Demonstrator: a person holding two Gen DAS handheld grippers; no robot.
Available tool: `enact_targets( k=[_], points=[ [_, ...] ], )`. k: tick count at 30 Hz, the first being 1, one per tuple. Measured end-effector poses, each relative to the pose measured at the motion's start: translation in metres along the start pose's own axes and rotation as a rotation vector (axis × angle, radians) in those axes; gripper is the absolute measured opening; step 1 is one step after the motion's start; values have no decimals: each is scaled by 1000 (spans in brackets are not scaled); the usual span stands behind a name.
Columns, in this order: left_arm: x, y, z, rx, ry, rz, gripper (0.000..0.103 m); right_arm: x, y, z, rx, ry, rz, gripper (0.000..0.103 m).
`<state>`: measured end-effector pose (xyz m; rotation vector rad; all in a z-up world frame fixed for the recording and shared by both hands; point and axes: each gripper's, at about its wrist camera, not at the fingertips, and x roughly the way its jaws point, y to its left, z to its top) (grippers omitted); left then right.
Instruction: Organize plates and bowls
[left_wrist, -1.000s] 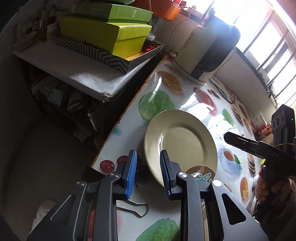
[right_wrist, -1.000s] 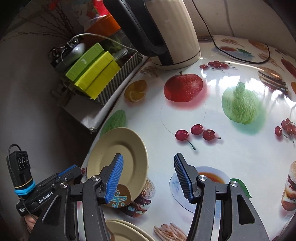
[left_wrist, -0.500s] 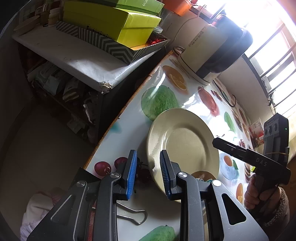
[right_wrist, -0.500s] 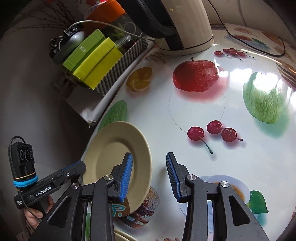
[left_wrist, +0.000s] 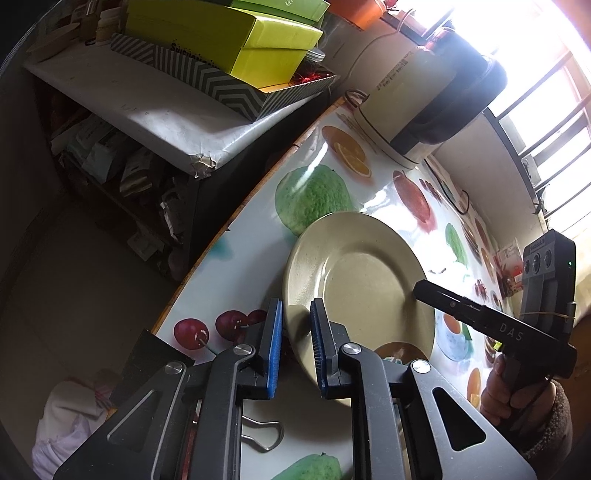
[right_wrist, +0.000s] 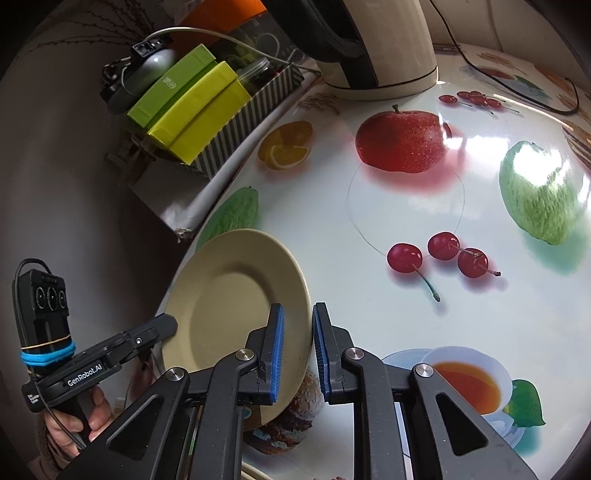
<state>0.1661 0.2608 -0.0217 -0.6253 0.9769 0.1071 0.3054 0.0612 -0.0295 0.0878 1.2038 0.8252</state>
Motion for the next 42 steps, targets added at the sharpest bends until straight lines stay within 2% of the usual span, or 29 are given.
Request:
enact_targets(
  k=[19, 42],
  points=[
    [-3, 0, 0, -3, -9, 8, 15, -3, 0, -3, 24, -18, 5, 15],
    [-36, -24, -16, 41, -49, -21, 15, -49, 11, -17, 26, -76, 16, 15]
  ],
)
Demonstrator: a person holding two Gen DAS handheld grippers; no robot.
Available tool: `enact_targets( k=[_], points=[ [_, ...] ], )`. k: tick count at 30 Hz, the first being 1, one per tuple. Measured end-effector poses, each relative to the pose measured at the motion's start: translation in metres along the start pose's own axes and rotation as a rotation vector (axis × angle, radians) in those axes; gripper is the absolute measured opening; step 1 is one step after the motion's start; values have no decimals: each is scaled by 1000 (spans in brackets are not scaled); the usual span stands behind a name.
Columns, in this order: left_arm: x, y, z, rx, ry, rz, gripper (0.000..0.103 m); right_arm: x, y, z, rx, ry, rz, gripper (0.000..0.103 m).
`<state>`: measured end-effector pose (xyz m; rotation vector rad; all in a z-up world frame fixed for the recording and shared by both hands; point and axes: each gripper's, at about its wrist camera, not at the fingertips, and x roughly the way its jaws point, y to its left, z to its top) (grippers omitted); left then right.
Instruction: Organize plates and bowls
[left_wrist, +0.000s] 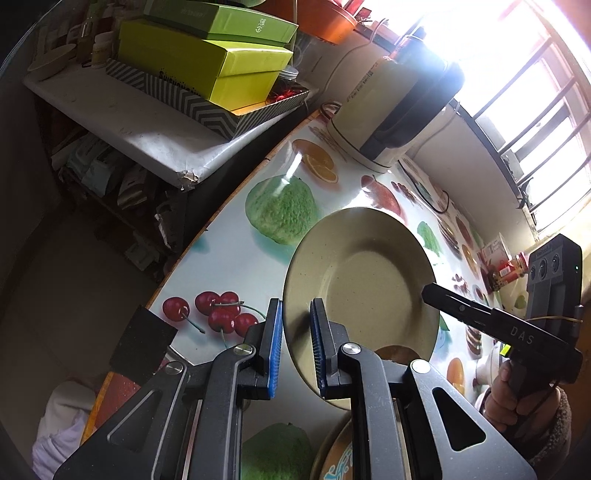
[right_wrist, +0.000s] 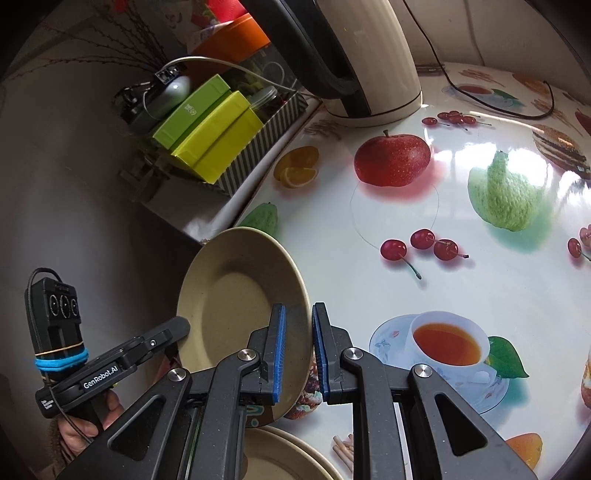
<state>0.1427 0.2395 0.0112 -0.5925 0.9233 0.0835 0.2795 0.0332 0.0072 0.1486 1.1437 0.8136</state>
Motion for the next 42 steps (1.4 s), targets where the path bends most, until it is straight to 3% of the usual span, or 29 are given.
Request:
enact_targets(
  k=[19, 42],
  points=[
    [-21, -21, -38, 41, 17, -18, 16, -45, 0, -46, 32, -34, -13, 15],
    [-32, -26, -85, 57, 53, -20, 16, -67, -3, -106, 75, -29, -25, 15]
  ],
)
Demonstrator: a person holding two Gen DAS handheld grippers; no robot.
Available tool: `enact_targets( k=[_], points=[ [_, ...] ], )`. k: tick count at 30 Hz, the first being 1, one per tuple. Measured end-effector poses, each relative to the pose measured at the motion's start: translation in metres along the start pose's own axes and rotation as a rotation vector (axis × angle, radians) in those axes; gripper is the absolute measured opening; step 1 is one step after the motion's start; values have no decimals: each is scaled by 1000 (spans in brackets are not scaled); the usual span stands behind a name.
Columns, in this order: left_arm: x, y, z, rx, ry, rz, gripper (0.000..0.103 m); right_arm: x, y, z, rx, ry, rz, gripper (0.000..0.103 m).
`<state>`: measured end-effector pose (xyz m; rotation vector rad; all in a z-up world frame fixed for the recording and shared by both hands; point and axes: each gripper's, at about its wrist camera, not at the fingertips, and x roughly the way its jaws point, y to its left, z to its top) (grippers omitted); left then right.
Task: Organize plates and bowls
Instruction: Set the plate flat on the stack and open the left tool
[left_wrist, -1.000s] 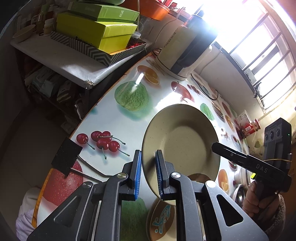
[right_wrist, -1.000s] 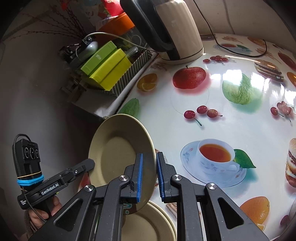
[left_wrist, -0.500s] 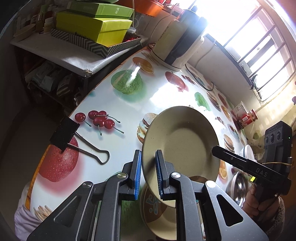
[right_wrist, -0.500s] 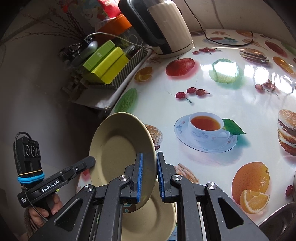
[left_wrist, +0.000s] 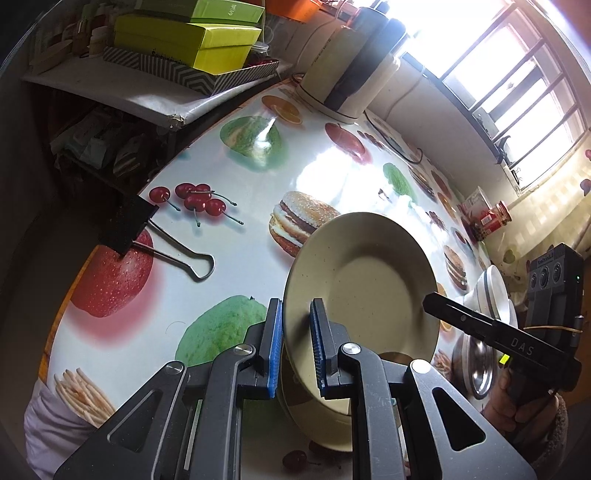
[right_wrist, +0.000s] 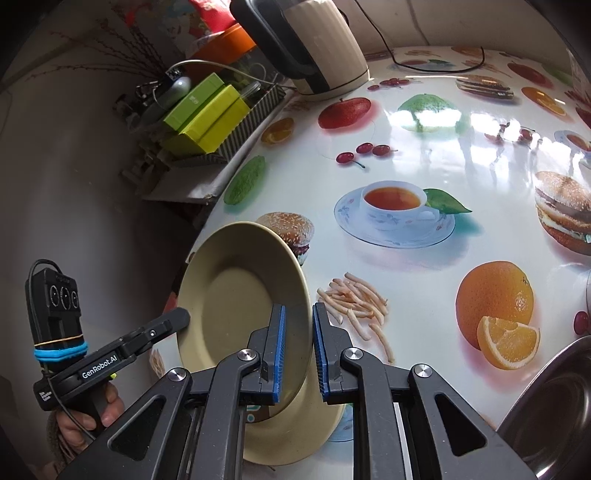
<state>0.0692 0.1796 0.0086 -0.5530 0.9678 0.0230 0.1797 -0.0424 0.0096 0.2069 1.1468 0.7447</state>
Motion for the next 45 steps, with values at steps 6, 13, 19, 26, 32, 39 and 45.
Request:
enact_targets(
  k=[6, 13, 19, 26, 32, 39, 45],
  points=[
    [-2, -1, -6, 6, 3, 4, 16, -3, -1, -9, 4, -3, -1, 15],
    [-2, -2, -16, 8, 13, 4, 15, -6, -2, -20, 8, -2, -9, 15],
    [-3, -3, -22, 13, 19, 11, 16, -7, -4, -28, 14, 2, -12, 15],
    [-1, -2, -29, 9, 30, 16, 15, -5, -6, -35, 24, 7, -9, 15],
    [0, -3, -30, 12, 32, 23, 16, -4, -8, -39, 23, 10, -12, 15],
    [0, -4, -30, 9, 30, 27, 16, -4, -8, -42, 17, 2, -19, 15],
    [0, -5, -30, 10, 32, 37, 16, -4, -5, -43, 2, -7, -32, 17]
  ],
)
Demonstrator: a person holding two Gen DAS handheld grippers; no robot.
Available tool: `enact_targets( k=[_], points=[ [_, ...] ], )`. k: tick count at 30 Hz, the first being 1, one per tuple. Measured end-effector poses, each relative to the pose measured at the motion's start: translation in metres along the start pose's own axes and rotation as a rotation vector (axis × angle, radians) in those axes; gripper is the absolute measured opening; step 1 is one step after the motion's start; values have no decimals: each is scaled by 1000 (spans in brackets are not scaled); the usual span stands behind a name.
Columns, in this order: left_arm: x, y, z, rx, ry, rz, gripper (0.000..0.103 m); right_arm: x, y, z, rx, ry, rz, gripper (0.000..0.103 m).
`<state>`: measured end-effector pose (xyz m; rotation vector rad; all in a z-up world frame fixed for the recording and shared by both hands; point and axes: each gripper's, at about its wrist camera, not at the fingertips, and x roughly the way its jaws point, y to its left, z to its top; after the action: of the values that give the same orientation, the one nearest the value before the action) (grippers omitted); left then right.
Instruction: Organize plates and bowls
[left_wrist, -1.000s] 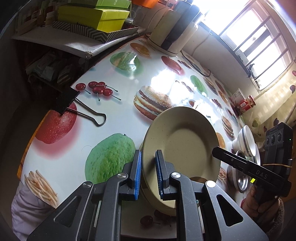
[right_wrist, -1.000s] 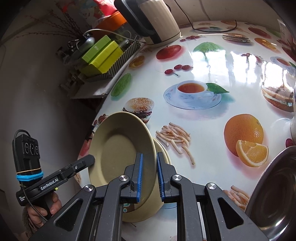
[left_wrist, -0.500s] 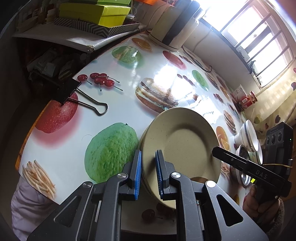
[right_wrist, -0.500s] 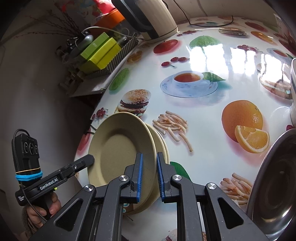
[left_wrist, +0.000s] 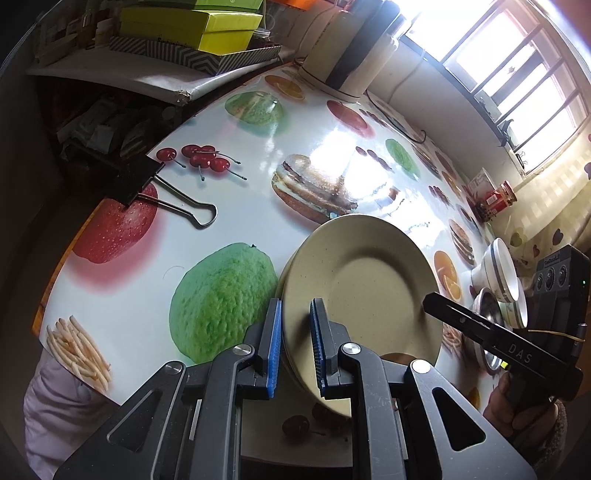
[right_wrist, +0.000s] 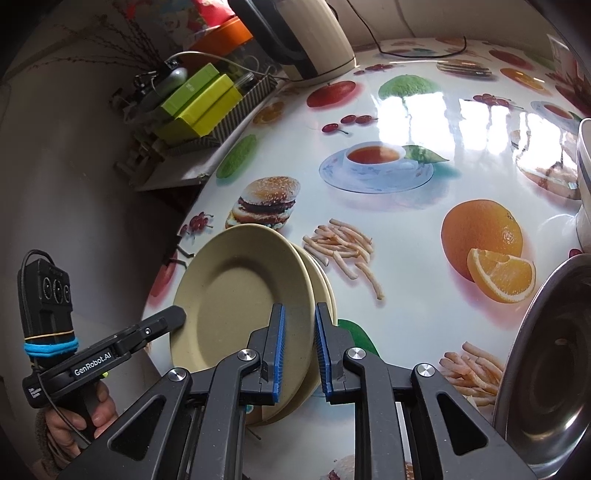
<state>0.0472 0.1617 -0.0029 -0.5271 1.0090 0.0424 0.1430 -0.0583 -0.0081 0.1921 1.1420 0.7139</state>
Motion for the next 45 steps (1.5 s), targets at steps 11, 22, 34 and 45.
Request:
enact_targets(
  k=[11, 22, 34, 45],
  points=[
    [2, -1, -1, 4, 0, 19, 16, 0, 4, 0, -22, -9, -30, 17],
    [-4, -3, 1, 13, -28, 22, 16, 0, 5, 0, -38, -18, -52, 19],
    [6, 9, 0, -39, 3, -9, 37, 2, 2, -1, -24, -9, -54, 45],
    [19, 9, 1, -72, 47, -60, 37, 15, -6, 0, 19, 35, -8, 46]
  ],
)
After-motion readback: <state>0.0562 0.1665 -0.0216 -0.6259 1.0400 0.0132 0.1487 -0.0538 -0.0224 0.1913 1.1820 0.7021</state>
